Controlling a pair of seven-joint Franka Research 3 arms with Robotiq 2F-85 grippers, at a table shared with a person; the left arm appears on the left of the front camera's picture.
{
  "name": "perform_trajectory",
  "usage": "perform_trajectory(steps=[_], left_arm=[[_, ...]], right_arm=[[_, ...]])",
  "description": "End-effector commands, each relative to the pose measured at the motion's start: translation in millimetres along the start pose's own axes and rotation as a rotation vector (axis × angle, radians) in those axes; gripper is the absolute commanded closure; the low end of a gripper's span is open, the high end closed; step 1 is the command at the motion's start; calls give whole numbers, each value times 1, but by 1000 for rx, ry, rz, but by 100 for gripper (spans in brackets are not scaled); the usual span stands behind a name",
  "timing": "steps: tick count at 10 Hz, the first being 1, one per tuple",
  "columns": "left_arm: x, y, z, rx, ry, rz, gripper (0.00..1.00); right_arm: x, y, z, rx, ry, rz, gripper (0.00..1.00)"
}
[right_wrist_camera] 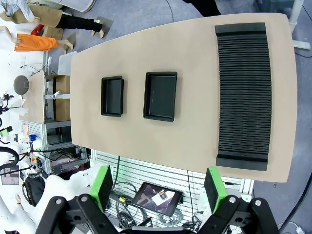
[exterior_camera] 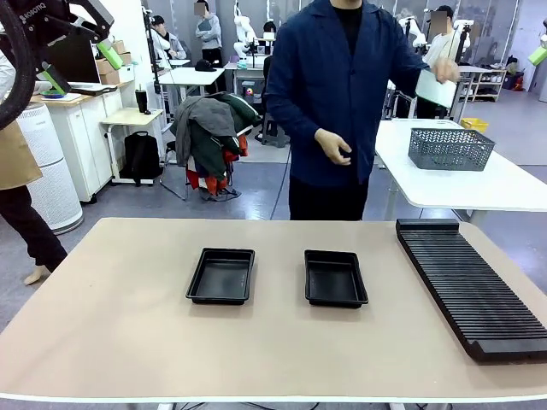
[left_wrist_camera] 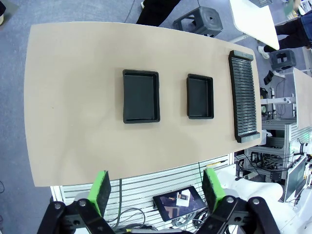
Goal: Inspect and transfer BCBs to ESD trays.
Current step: Pick up the Blank PCB from the PCB Rack and place it in the left ESD tray.
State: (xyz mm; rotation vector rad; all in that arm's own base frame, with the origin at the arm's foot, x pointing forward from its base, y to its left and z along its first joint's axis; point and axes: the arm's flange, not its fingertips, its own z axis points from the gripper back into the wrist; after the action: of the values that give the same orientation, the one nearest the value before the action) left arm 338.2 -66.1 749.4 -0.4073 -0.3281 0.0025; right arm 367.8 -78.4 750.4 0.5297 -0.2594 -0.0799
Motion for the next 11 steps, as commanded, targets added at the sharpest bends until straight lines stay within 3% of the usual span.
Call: perform_trajectory(steps=[1,11], left_arm=[[0,1,-1,-2,1,2,0],[0,1,-1,-2,1,2,0]], right_arm=[[-1,1,1,0,-2,2,0],[-1,1,1,0,-2,2,0]])
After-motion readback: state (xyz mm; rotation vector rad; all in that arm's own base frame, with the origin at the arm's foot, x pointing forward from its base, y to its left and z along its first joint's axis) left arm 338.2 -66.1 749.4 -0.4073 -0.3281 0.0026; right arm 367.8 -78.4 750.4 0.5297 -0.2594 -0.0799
